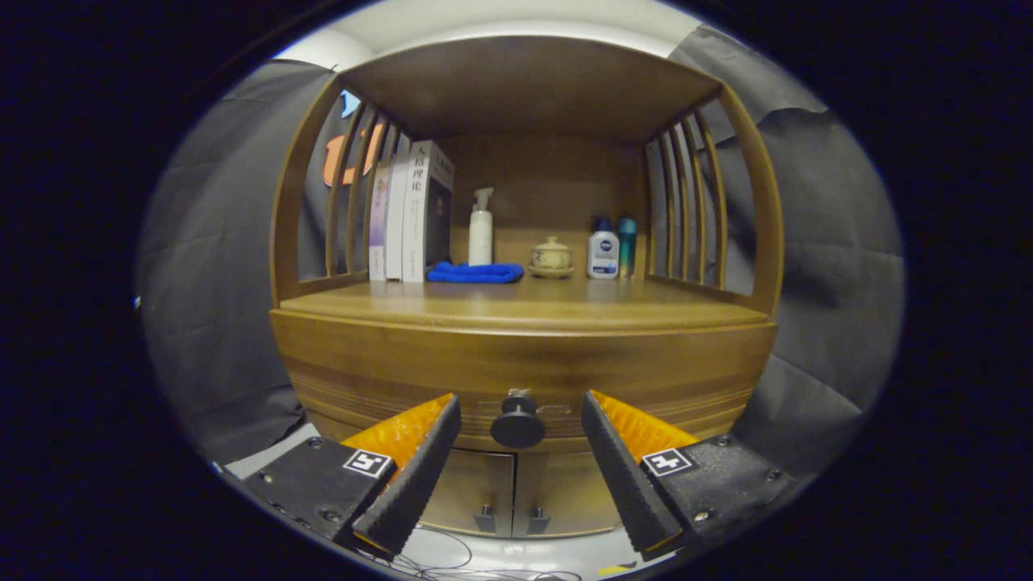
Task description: Pull open the drawer, take out the items inside it, and place them on the countertop above the cabinet.
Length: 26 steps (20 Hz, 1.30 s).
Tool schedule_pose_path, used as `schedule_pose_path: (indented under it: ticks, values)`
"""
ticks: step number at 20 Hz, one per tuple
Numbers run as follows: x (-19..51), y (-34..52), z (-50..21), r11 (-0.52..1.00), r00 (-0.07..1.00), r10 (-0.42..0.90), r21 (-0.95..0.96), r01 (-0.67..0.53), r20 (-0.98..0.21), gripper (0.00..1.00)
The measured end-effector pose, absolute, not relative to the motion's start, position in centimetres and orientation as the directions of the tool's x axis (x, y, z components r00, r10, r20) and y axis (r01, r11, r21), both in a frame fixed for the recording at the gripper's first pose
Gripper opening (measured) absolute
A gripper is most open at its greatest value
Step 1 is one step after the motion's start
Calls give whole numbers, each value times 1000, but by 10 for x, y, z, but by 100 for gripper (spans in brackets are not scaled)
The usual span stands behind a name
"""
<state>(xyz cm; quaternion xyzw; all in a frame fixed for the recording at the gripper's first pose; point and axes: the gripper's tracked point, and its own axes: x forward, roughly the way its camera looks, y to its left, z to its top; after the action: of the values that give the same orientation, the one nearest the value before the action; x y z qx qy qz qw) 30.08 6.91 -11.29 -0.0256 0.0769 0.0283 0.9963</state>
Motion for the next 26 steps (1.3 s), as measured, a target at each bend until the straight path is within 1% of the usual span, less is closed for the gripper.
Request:
schedule_pose_path:
  ticks: [1, 3, 8, 12, 16, 19, 26]
  values:
    - [308, 71, -119, 997, 984, 54, -42, -63, -170, 97]
    - [324, 70, -128, 997, 982, 47, -53, -58, -182, 86]
    - [334, 66, -135, 999, 980, 28, -25, -34, -197, 51]
    - [332, 66, -136, 1000, 979, 21, -10, -24, -205, 42]
    - [330, 67, -137, 1000, 974, 27, 9, -26, -227, 36]
    - [323, 68, -137, 1000, 972, 16, -11, -19, -234, 35]
    - [280, 65, -142, 998, 971, 2, -67, -18, -240, 36]
